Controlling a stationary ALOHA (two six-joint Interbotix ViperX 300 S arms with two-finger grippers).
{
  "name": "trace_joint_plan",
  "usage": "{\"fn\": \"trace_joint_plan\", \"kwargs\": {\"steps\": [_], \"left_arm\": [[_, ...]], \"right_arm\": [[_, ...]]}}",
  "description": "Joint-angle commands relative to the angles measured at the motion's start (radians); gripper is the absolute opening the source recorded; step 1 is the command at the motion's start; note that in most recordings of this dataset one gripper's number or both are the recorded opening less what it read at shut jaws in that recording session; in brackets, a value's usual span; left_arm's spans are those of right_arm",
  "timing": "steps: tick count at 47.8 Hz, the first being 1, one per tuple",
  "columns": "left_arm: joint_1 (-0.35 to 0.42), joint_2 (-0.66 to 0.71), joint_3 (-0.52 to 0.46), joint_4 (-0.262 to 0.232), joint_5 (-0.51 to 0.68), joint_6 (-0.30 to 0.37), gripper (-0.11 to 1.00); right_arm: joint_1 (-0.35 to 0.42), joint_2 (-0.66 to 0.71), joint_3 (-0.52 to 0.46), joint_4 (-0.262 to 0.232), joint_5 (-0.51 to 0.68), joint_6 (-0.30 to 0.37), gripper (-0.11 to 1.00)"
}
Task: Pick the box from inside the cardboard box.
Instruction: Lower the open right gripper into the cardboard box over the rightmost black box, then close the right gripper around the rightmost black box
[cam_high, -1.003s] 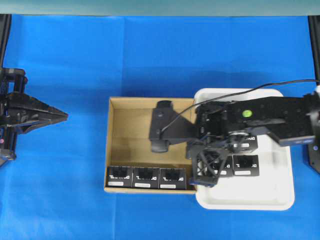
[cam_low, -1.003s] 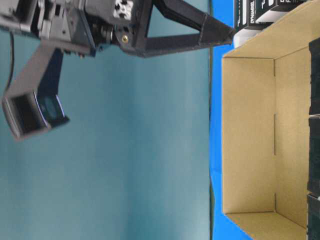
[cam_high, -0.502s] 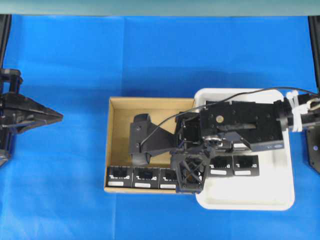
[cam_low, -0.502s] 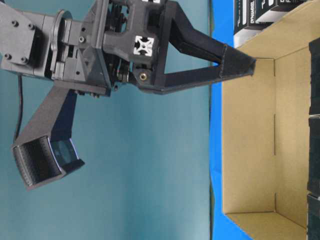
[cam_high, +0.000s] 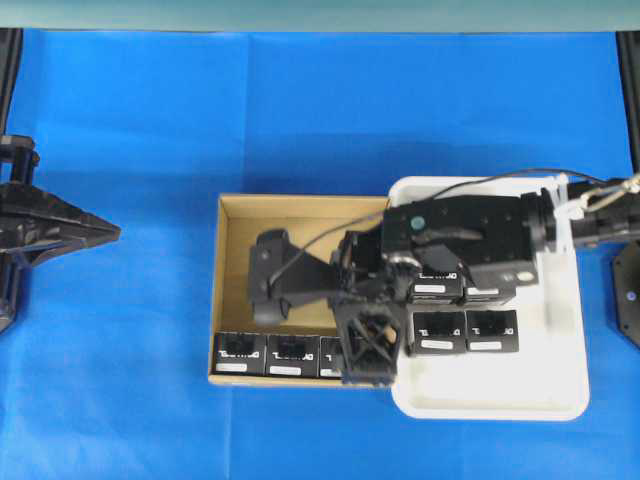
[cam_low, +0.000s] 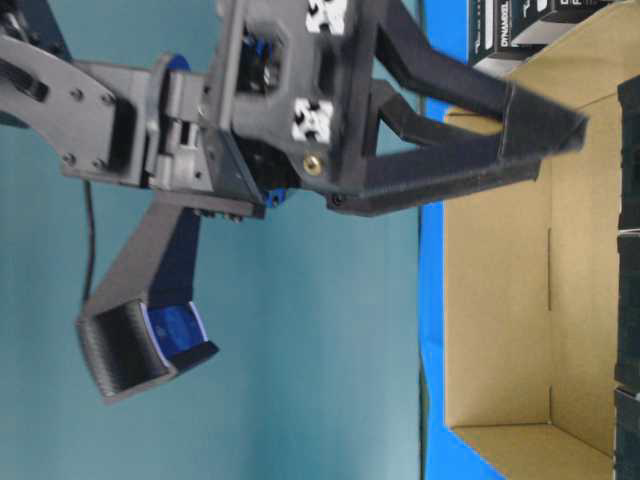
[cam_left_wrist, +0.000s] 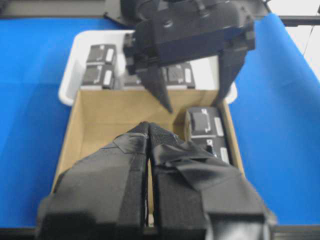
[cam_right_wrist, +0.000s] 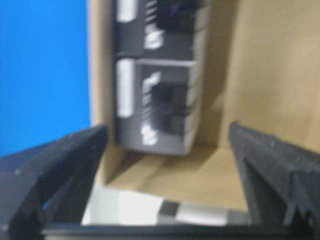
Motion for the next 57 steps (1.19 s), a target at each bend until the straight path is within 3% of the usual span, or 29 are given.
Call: {"fn": "trace_joint_plan", "kwargs": {"steps": [1,9,18,57], "left_arm": [[-0.003,0.006,-0.028,0.003,-0.003,-0.003,0.01],[-0.005,0.006,-0.028,0.002,-0.003,-0.003,0.01],[-0.005,0.006,-0.028,0.003,-0.003,-0.003,0.01],[-0.005,0.009,-0.028,0.003,-0.003,-0.003,0.01]], "right_arm": [[-0.009,0.012,-0.009,0.009,-0.011,-0.002,0.98],[-0.015,0.037,-0.009,0.020,-0.028,-0.003,0.98],[-0.012,0.061,0.003,0.081,-0.049,-0.006,0.98],[-0.003,0.081,0.060,0.112,-0.089,-0.021,0.98]]}}
